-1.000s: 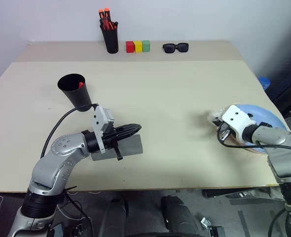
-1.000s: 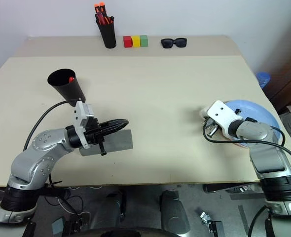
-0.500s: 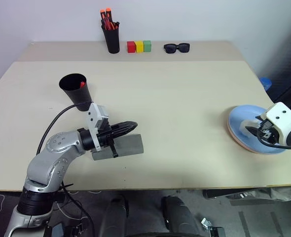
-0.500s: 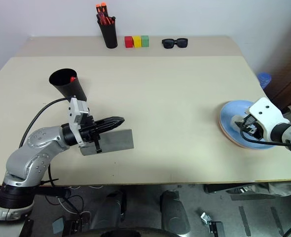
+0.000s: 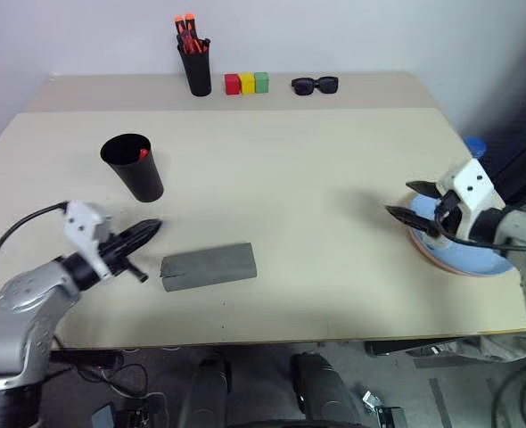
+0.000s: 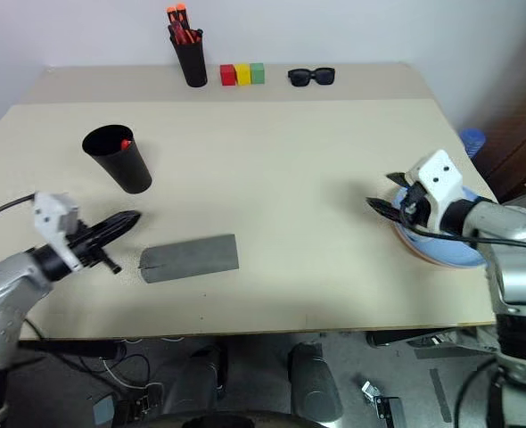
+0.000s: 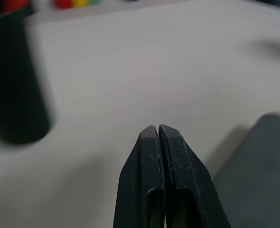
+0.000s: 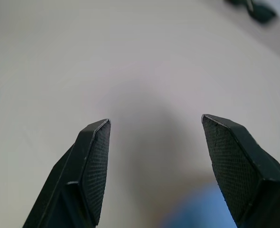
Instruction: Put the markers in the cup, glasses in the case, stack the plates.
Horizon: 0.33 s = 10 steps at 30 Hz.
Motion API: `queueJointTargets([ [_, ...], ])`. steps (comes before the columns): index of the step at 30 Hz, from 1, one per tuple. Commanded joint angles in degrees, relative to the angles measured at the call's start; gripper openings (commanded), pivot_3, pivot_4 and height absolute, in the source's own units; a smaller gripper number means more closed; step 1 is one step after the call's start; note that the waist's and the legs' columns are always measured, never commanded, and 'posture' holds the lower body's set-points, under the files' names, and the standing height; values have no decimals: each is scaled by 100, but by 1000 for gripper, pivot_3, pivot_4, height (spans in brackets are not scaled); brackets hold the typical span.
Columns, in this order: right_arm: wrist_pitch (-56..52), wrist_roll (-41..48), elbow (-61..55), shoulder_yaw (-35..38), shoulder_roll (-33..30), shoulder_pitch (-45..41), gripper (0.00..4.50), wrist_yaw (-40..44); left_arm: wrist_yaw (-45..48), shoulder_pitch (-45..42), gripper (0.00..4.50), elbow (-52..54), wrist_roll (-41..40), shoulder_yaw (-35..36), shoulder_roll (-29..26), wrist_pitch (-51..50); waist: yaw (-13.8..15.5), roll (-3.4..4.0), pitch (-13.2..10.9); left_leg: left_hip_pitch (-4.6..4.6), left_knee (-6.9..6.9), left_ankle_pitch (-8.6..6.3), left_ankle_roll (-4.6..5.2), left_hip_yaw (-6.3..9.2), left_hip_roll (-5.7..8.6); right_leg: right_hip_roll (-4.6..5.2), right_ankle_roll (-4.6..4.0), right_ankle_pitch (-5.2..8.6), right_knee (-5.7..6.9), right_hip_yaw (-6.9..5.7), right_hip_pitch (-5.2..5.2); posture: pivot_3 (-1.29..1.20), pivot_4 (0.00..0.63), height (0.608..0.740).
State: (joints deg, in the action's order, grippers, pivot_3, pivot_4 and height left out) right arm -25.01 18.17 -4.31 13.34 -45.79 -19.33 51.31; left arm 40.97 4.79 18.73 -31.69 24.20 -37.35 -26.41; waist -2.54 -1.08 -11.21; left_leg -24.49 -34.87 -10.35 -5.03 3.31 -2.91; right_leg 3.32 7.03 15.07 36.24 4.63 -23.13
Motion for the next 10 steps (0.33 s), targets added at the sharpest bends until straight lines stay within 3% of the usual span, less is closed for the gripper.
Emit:
queueJointTargets([
  [1, 86, 284, 290, -9, 117, -317, 3095, 172, -143, 393, 0, 238, 29, 604, 8, 224, 20, -2, 1, -1, 0, 0, 0, 0, 1, 2, -1, 0, -2, -1, 2, 0, 150, 740],
  [10, 547, 119, 1066, -534, 368, -684, 3095, 401, -474, 952, 0, 588, 146, 706, 192, 318, -2, -3, 1, -1, 3, -1, -1, -9, 2, 10, -8, -4, -12, -2, -2, 0, 150, 740],
])
